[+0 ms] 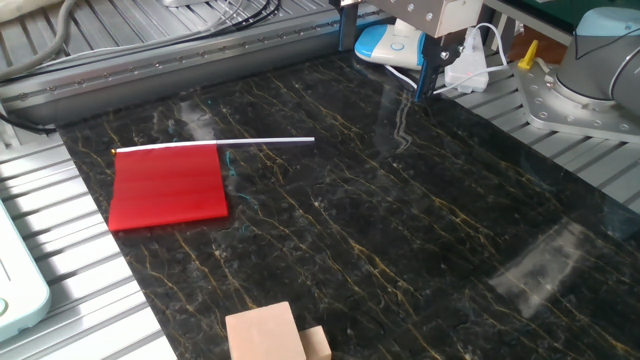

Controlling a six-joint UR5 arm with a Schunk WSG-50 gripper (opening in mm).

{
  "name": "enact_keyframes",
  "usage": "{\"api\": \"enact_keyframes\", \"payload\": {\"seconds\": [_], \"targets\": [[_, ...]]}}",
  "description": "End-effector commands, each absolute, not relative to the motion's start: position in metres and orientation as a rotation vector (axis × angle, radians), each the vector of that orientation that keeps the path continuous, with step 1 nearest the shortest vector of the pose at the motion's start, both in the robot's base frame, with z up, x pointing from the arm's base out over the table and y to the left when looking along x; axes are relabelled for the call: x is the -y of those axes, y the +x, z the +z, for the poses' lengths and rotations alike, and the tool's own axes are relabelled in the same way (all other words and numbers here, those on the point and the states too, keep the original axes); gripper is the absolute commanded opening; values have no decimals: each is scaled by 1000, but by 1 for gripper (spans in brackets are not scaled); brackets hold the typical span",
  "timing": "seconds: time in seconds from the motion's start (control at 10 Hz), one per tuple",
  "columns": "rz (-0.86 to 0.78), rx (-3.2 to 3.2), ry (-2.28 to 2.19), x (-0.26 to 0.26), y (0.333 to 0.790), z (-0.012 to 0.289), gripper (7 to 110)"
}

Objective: Wave the flag

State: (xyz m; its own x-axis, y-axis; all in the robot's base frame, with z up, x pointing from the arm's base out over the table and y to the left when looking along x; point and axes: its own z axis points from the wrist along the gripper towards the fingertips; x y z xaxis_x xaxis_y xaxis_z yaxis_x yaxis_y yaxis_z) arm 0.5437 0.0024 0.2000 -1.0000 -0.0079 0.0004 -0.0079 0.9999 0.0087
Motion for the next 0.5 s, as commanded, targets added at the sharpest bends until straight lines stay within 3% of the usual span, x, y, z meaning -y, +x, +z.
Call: {"api": "enact_keyframes", "payload": {"seconds": [0.0, 0.1, 0.4], "targets": [[-263, 3155, -703, -36, 577, 203, 109], [-264, 3157, -706, -36, 579, 202, 7], [-267, 3156, -709, -37, 579, 202, 7]]}}
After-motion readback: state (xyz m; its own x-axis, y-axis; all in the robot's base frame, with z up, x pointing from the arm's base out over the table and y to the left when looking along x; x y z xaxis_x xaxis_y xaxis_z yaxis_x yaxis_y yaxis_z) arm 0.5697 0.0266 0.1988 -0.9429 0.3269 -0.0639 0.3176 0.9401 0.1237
